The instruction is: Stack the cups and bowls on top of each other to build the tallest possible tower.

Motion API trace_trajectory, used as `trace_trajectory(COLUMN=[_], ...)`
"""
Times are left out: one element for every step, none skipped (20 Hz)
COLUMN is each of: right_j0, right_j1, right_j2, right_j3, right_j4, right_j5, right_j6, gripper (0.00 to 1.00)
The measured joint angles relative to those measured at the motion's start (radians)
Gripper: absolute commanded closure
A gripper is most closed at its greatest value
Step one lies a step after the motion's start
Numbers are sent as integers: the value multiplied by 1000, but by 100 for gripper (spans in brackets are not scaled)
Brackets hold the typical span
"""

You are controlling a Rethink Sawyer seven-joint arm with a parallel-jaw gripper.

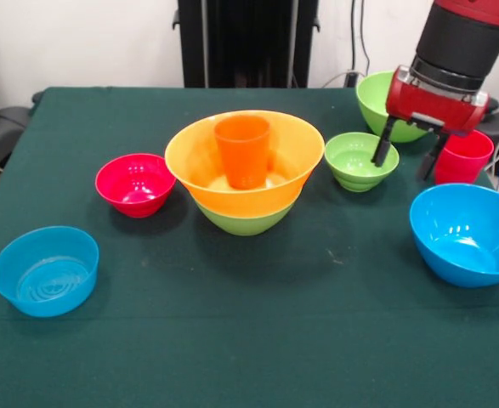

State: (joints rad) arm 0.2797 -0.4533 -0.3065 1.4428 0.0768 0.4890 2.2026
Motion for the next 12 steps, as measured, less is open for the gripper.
trace_trajectory(right_j0=[8,16,32,38,45,49,54,59,61,67,69,74], right_j1=[7,14,27,31,36,39,42,45,46,47,47,47], right_j2=[-10,-20,-38,-45,-51,-55,-59,-61,-61,-61,-61,-62], right_j3=[0,0,0,0,1,1,3,7,9,19,23,30], right_j4=[0,0,3,5,7,9,13,18,21,29,32,37], right_j5=[0,0,0,-1,-2,-3,-7,-15,-20,-37,-44,-59], right_j6=[2,5,11,15,20,23,28,35,38,47,50,58], gripper=[0,0,0,0,0,0,0,0,0,0,0,0])
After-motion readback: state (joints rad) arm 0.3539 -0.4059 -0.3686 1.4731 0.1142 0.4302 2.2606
